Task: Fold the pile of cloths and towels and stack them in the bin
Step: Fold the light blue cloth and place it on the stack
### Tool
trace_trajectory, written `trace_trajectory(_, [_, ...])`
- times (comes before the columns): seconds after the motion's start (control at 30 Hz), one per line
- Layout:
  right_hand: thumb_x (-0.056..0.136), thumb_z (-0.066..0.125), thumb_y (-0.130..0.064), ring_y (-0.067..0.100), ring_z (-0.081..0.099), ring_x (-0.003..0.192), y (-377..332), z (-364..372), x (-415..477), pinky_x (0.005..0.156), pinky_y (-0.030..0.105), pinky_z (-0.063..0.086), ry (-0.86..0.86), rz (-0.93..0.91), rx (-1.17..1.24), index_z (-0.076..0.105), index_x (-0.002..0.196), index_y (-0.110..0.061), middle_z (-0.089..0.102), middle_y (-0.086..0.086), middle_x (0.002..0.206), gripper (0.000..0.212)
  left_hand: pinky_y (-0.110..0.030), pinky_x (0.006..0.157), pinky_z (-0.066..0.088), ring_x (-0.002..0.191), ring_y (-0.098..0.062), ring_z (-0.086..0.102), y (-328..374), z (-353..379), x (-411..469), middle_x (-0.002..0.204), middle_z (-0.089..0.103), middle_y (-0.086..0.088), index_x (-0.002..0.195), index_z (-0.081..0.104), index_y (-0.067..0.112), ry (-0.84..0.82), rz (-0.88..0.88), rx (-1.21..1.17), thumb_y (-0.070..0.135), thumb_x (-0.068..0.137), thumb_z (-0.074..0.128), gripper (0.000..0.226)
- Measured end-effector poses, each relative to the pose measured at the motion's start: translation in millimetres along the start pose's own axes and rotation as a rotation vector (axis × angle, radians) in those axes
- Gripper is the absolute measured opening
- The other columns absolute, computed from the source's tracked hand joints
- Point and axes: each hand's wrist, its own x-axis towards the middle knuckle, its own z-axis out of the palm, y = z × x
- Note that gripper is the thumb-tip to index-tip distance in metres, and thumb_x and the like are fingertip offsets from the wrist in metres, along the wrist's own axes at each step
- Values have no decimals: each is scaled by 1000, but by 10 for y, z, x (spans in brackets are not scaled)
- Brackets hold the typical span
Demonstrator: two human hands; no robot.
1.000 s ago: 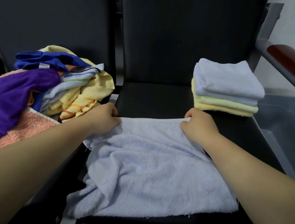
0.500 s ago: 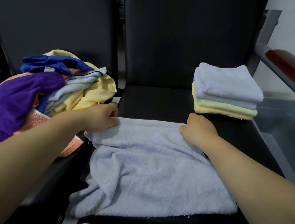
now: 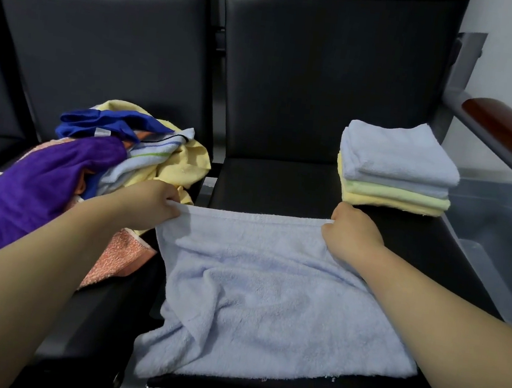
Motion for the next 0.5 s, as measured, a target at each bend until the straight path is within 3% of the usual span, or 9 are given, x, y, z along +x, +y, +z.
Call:
trace_trajectory(0.13, [102, 49, -12, 21, 57, 86, 35, 2, -10, 59, 32, 40, 31, 3, 33, 58, 106, -15, 59, 3, 105, 11, -30, 59, 41, 73, -15, 59, -22, 16, -57, 78, 66, 2, 82, 65, 24, 104, -65, -95, 30, 94, 63, 14])
trace_trajectory(0.27, [103, 50, -18, 18, 50, 68, 67, -139, -41, 52, 30, 33, 33, 79, 106, 56, 80, -17, 59, 4, 84, 24, -30, 58, 43, 73, -20, 61, 14, -35, -149, 80, 68, -4, 87, 69, 21, 171, -186, -306, 28, 95, 64, 11])
trace_trajectory(0.33, [102, 51, -22, 21, 52, 67, 48, -276, -80, 54, 29, 35, 41, 113, 245, 61, 82, -11, 61, 6, 82, 25, -29, 55, 43, 67, -21, 60, 58, -83, -193, 79, 68, -7, 90, 69, 18, 204, -253, -509, 23, 95, 64, 8])
trace_trajectory(0.43, [99, 58, -18, 27, 66, 83, -90, -555, -123, 69, 35, 53, 63, 156, 555, 62, 94, -6, 66, 7, 88, 14, -31, 52, 51, 63, -23, 67, 123, -262, -230, 76, 71, -12, 94, 71, 9, 296, -319, -820, 16, 96, 66, 9])
trace_trajectory(0.5, [97, 61, -18, 27, 70, 89, -237, -840, -132, 84, 43, 60, 103, 149, 728, 65, 104, -11, 70, 8, 94, 10, -40, 68, 63, 67, -25, 71, 171, -458, -245, 77, 74, -12, 90, 73, 9, 387, -306, -918, 13, 93, 66, 8])
